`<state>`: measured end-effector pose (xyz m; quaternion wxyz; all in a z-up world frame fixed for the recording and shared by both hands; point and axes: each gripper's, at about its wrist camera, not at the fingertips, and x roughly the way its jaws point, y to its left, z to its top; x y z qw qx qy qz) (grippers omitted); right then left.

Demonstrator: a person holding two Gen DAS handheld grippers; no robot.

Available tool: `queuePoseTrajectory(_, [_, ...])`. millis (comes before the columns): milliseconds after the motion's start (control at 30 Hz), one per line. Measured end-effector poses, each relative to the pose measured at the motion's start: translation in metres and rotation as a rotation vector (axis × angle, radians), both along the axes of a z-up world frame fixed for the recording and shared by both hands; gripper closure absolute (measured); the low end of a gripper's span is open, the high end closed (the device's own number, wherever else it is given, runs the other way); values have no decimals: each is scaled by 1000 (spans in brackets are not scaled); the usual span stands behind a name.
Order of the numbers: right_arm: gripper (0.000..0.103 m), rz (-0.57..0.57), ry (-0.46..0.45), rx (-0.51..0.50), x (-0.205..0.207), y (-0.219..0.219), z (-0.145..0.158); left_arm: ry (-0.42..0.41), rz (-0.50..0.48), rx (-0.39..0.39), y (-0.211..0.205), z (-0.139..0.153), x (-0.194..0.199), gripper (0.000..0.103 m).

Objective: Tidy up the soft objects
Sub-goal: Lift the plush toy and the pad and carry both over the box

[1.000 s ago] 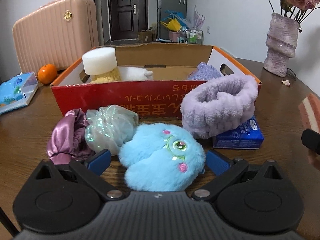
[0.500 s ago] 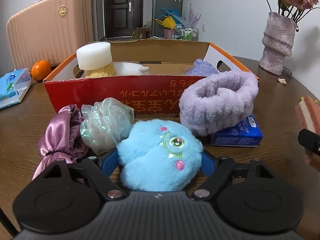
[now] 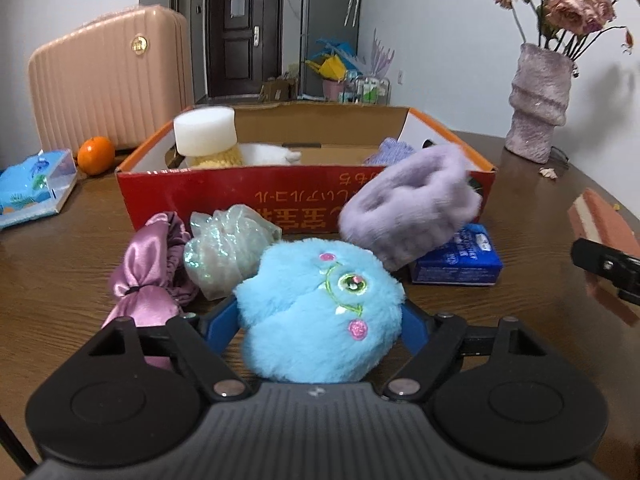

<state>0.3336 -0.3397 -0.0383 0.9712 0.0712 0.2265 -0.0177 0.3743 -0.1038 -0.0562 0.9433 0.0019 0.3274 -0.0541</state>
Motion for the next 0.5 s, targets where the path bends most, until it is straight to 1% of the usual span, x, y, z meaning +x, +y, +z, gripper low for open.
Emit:
queuePoseTrajectory(300, [11,-5,-11,-6,-1,0,1,-73,-22,-6,3,11,-28,22])
queuePoseTrajectory(500, [11,27,-25,-25,-2,7,1,-124,-24,-15,8,20,-44,22])
